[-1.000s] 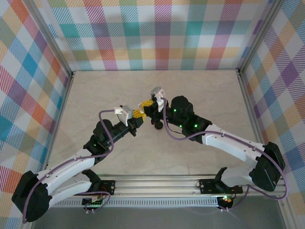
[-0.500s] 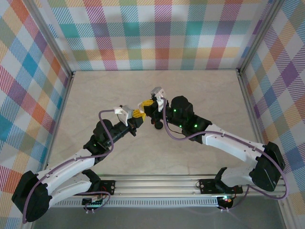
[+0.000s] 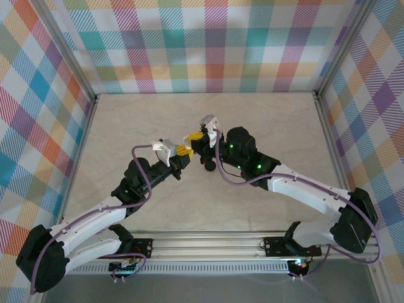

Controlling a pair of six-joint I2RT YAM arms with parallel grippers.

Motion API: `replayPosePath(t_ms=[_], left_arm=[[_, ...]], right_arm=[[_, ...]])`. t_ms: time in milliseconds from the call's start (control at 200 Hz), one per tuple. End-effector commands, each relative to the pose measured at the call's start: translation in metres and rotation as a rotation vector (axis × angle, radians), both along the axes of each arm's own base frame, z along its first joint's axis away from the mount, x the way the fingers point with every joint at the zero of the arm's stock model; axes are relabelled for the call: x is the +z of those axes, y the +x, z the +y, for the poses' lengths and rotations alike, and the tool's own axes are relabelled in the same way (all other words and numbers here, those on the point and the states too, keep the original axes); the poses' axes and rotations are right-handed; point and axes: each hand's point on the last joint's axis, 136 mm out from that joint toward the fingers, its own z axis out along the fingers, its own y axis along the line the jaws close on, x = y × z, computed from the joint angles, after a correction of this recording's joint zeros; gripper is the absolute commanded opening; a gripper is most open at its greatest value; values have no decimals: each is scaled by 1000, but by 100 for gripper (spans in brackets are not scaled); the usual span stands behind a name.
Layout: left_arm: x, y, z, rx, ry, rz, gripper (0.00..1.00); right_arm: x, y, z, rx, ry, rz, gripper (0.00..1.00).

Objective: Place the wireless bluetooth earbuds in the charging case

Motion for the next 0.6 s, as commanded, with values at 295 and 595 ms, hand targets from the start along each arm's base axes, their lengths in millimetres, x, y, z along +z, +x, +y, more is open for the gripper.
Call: replayPosePath(t_ms=[295,595], left_arm=[[39,0,4,32,-91,-79,0],[44,0,4,33,-102,-83,0]], right_arm=[[15,3,2,-13,8,-32,5],[9,3,5,-2,23,2,5]])
